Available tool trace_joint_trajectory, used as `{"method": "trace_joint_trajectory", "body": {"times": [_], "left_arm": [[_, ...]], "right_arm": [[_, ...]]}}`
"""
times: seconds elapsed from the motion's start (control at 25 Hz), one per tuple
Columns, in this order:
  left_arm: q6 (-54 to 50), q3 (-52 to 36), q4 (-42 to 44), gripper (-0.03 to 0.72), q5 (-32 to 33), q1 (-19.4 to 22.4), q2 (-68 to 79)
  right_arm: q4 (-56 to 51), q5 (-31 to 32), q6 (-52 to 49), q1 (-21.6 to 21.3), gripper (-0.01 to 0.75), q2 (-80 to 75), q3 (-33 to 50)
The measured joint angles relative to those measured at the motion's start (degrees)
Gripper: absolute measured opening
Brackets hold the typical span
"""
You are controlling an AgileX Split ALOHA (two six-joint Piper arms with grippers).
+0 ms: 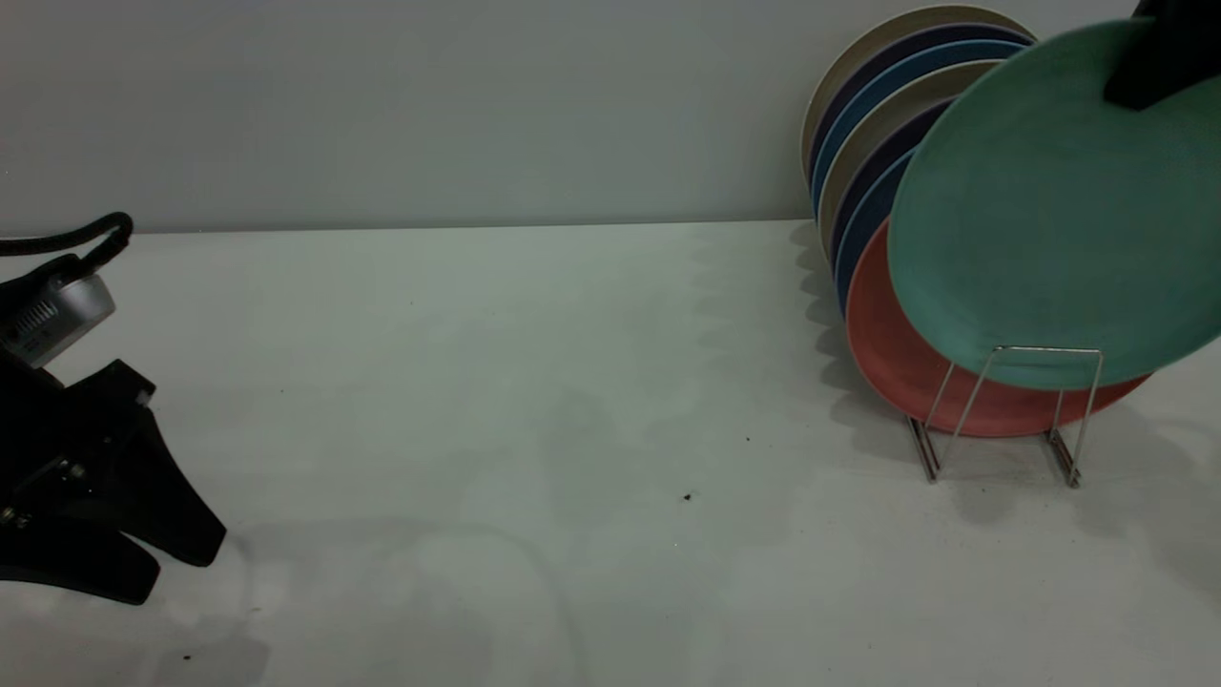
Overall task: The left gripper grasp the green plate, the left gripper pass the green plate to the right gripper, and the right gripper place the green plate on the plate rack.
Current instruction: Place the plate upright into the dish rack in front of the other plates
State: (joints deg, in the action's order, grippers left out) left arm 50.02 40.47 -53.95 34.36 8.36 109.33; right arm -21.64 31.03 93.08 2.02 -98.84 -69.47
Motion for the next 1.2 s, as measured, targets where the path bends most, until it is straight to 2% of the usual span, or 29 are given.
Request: {"method": "trace_joint_trajectory", "body": {"times": [0.16, 0.32, 0.52, 0.8, 0.96, 1.04, 1.08, 1.2], "left_arm": [[0.0, 0.0, 0.0, 0.508, 0.0, 0.0, 0.0], [0.0, 0.0, 0.0, 0.508, 0.0, 0.0, 0.0], [0.0, 0.0, -0.1, 0.508, -0.1, 0.0, 0.0], [-0.1, 0.1, -0.1, 0.508, -0.6, 0.0, 0.0], [-0.9, 1.8, 3.9, 0.508, -2.1, 0.0, -0.4], [-2.7, 3.3, 6.8, 0.508, -2.1, 0.0, -1.1], [-3.9, 4.2, 8.1, 0.508, -2.1, 0.0, -1.6], [-8.0, 6.9, 13.3, 0.508, -1.4, 0.0, -3.5]], "right_arm": [[-0.6, -0.3, 0.1, 0.0, 0.082, -1.6, -0.1], [-3.7, -0.2, 0.4, 0.0, 0.140, -3.2, -0.2], [-6.5, 1.4, 0.4, 0.0, 0.321, -4.1, -0.2], [-7.4, 5.5, -3.3, 0.0, 0.498, -3.8, -0.2], [-7.5, 7.6, -12.1, 0.0, 0.568, -1.8, -0.2], [-7.5, 7.8, -19.7, 0.0, 0.585, 0.5, -0.2], [-7.5, 7.8, -24.0, 0.0, 0.587, 1.4, -0.2], [-7.3, 10.4, -45.6, 0.0, 0.587, 4.6, -0.2]]}}
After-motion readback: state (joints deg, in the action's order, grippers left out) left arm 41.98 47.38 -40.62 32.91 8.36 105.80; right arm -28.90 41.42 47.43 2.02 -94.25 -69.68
